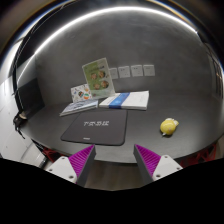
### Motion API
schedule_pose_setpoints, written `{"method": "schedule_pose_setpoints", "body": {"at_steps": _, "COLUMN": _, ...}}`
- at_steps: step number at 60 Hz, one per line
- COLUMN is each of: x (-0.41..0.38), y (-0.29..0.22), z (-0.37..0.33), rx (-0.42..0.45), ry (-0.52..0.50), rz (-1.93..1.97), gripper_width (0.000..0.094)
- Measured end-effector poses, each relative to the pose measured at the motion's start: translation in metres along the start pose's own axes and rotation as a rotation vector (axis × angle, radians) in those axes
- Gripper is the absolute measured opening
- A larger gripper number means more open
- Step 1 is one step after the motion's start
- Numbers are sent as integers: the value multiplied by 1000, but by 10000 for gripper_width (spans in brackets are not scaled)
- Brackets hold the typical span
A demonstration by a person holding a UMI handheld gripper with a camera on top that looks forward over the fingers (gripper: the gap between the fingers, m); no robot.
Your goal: Arrange mouse
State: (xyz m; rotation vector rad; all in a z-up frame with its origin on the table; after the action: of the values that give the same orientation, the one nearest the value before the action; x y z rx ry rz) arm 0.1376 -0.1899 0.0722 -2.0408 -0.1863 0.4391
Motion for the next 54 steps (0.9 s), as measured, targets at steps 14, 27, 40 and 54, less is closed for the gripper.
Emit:
{"method": "schedule_pose_setpoints", "body": {"at_steps": 14, "x": 88, "y": -12, "z": 8, "rx": 7, "ry": 126, "rz": -72, "gripper_width": 798}}
{"method": "schedule_pose_setpoints", "body": {"at_steps": 27, "x": 178, "y": -8, "z": 29, "rx": -49, "ry": 213, "rz": -104, "gripper_width": 793}}
{"method": "schedule_pose_setpoints", "body": {"at_steps": 40, "x": 225, "y": -23, "z": 72, "rx": -44, "ry": 167, "rz": -70, "gripper_width": 785}}
{"method": "schedule_pose_setpoints", "body": {"at_steps": 54, "x": 234, "y": -42, "z": 94, "rx": -84, "ry": 212, "rz": -37, "gripper_width": 619}}
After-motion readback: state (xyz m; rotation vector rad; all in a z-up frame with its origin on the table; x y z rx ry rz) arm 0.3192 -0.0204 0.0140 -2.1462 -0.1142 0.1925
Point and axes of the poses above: the point between the fingertips, and its own axes, seen from behind it with the camera up: x to the right, y down, z forward, the way the camera looks, the point moved 4 cm from there along -z, backward, against the way the camera looks, and after that the axes turned 8 degrees about -y, right-handed, at the moved point
